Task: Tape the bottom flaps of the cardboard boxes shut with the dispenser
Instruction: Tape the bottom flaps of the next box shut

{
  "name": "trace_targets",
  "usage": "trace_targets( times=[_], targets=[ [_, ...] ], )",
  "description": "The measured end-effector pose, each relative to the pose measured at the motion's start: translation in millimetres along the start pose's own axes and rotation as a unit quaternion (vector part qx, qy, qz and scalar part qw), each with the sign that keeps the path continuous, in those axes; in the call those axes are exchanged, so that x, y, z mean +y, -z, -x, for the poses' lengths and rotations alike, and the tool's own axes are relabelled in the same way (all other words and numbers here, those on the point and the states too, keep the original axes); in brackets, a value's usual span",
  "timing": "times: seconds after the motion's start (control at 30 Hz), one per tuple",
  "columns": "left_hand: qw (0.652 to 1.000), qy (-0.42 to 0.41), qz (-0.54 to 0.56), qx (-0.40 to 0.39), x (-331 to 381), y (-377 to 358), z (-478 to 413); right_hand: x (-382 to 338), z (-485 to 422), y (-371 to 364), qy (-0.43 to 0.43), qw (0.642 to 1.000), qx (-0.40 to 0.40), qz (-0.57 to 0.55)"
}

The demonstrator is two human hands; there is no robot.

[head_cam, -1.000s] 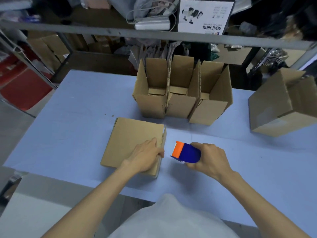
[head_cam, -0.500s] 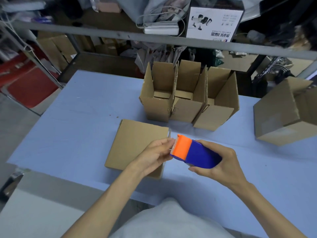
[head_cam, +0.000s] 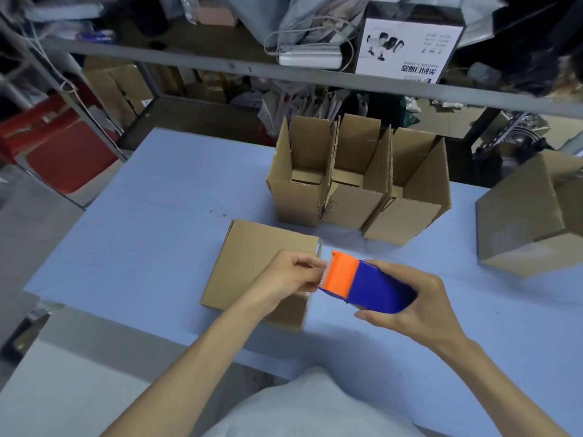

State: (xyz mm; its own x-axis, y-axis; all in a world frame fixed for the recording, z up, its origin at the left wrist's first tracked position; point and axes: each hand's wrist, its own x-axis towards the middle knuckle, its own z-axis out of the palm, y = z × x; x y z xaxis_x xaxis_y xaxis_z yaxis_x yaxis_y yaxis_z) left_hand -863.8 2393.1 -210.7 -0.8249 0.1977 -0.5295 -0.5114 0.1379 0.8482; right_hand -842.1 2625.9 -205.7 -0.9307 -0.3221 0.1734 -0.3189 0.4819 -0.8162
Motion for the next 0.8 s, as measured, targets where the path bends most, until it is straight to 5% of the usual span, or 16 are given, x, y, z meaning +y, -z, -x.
trace_targets(
  times=[0.13, 0.43, 0.8],
  targets=[
    [0.99, -0.035, -0.057, 0.126, -1.6, -6.0, 1.4, 1.8, -0.2, -5.1, 0.009, 0.999, -0.004, 0.031],
    [0.99, 0.013, -0.063, 0.129, -5.3, -1.9, 1.1, 10.7, -2.3, -10.6, 0.016, 0.997, -0.027, 0.075],
    [0.959, 0.028, -0.147, 0.242, -14.1, 36.2, -21.8, 30.0, 1.4, 9.8, -0.043, 0.985, -0.073, 0.149]
  ],
)
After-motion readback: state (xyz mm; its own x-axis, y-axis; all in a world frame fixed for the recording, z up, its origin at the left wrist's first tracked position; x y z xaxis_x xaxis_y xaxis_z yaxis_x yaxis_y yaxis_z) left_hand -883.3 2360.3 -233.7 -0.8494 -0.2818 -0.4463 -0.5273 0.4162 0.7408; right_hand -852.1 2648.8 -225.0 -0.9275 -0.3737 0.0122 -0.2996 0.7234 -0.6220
